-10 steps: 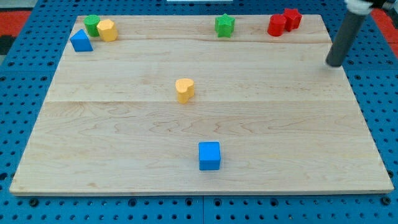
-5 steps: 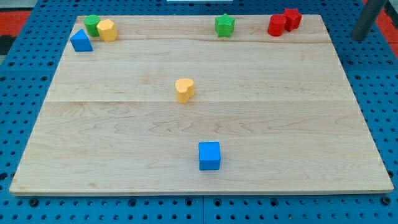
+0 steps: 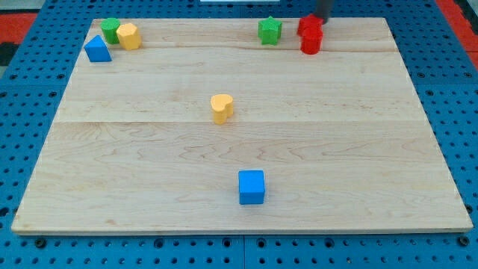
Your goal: Separate the red star and the red circle
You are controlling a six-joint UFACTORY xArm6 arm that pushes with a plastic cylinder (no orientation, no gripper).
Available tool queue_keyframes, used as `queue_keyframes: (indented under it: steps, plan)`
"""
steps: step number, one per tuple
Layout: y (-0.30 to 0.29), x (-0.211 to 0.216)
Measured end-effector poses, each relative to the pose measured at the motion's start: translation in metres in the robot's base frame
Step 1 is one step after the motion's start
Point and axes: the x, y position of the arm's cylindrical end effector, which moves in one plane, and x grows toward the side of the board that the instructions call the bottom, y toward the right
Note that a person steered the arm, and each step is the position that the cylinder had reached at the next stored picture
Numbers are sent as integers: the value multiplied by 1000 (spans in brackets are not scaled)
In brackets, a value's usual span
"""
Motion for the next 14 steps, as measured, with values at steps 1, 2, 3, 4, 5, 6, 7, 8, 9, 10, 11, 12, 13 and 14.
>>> queue_keyframes:
  steps: [1,2,3,4,5,6,7,8,9,10,11,12,13,14]
  plan:
    - [-25,9]
    - [-26,28]
    - [-27,47]
    - [-9,51]
    - [5,58]
    - [5,75]
    - [2,85]
    - [2,86]
    - [0,86]
    - [-9,86]
    - [-9,86]
    - [-27,88]
    - [-48,88]
    - [-80,95]
